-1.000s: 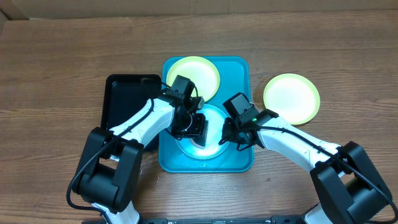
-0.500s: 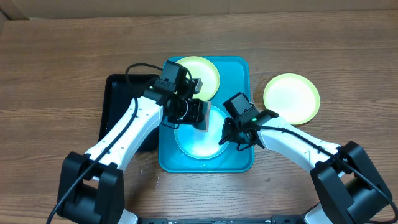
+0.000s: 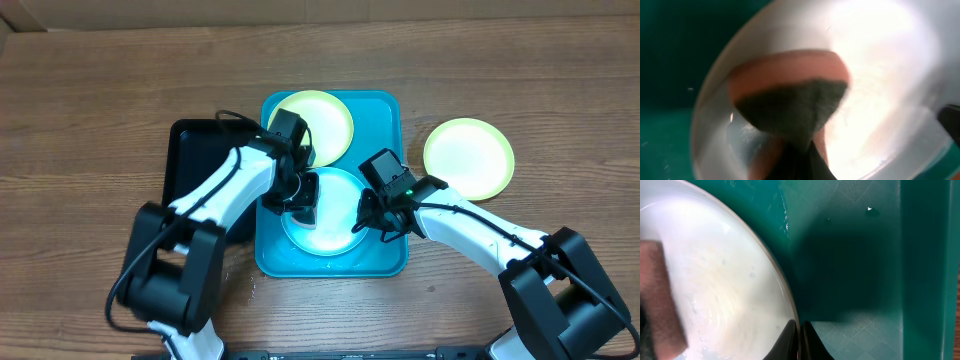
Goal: Clean dirty plates on tray and stack at the side
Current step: 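Scrub the pale blue plate surface with the sponge, left gripper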
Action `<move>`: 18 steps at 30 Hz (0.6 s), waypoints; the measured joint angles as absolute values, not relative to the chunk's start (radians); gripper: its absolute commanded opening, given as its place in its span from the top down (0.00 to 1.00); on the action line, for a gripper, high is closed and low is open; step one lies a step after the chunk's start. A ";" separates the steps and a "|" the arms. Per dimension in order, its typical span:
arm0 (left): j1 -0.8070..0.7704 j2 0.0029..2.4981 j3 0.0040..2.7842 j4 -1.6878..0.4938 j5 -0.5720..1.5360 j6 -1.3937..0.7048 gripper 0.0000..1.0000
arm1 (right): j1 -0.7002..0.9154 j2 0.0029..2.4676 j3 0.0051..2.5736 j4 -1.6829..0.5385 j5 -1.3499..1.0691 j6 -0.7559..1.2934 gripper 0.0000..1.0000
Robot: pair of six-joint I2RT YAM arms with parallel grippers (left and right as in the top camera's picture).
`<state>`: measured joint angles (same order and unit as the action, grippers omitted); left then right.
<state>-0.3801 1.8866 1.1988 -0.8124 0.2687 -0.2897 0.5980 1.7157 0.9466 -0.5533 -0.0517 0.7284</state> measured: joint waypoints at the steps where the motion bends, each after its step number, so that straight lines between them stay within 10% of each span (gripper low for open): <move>1: -0.383 1.900 1.200 -0.811 0.274 -0.290 0.96 | 0.598 1.716 0.947 -0.553 -0.052 0.729 0.96; 18: -0.398 1.898 1.306 -0.846 0.549 -0.289 0.96 | 0.598 1.716 0.947 -0.554 -0.052 0.729 0.96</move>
